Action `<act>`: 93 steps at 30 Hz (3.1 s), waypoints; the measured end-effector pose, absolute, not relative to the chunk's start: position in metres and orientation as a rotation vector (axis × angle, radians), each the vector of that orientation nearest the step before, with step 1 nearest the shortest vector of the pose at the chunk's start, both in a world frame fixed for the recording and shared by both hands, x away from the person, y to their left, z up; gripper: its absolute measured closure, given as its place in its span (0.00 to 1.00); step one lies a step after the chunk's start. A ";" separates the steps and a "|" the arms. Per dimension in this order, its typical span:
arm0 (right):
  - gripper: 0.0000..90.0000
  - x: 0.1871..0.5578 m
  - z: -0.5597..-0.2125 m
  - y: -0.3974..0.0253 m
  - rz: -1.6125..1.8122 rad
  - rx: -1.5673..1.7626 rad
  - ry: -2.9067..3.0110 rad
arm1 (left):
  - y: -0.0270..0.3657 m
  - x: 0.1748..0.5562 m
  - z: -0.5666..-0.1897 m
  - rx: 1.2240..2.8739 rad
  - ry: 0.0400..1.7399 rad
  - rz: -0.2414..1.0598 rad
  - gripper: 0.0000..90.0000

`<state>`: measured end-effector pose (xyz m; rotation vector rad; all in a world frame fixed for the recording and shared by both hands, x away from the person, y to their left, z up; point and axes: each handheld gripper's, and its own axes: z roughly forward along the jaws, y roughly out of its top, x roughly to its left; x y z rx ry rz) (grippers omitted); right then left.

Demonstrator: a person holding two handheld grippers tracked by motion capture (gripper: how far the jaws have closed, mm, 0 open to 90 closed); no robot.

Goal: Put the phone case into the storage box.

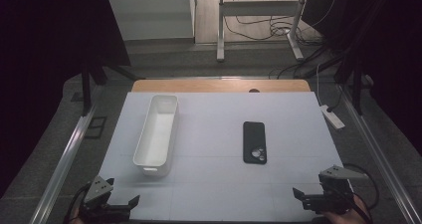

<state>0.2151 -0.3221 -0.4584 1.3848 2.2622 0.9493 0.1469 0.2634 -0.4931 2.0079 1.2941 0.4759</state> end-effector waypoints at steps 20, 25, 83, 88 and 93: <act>0.00 0.216 -0.459 -0.318 0.901 1.366 2.299 | 0.264 0.148 -0.493 2.012 1.286 0.451 0.00; 0.00 0.217 -0.459 -0.318 0.906 1.370 2.300 | 0.265 0.148 -0.493 2.003 1.287 0.445 0.00; 0.00 0.274 -0.455 -0.295 0.905 1.228 2.419 | 0.264 0.148 -0.494 2.012 1.278 0.448 0.01; 0.00 0.278 -0.454 -0.293 0.916 1.210 2.414 | 0.264 0.148 -0.494 2.012 1.278 0.448 0.01; 0.00 0.285 -0.452 -0.291 0.926 1.213 2.417 | 0.264 0.148 -0.494 2.014 1.278 0.448 0.01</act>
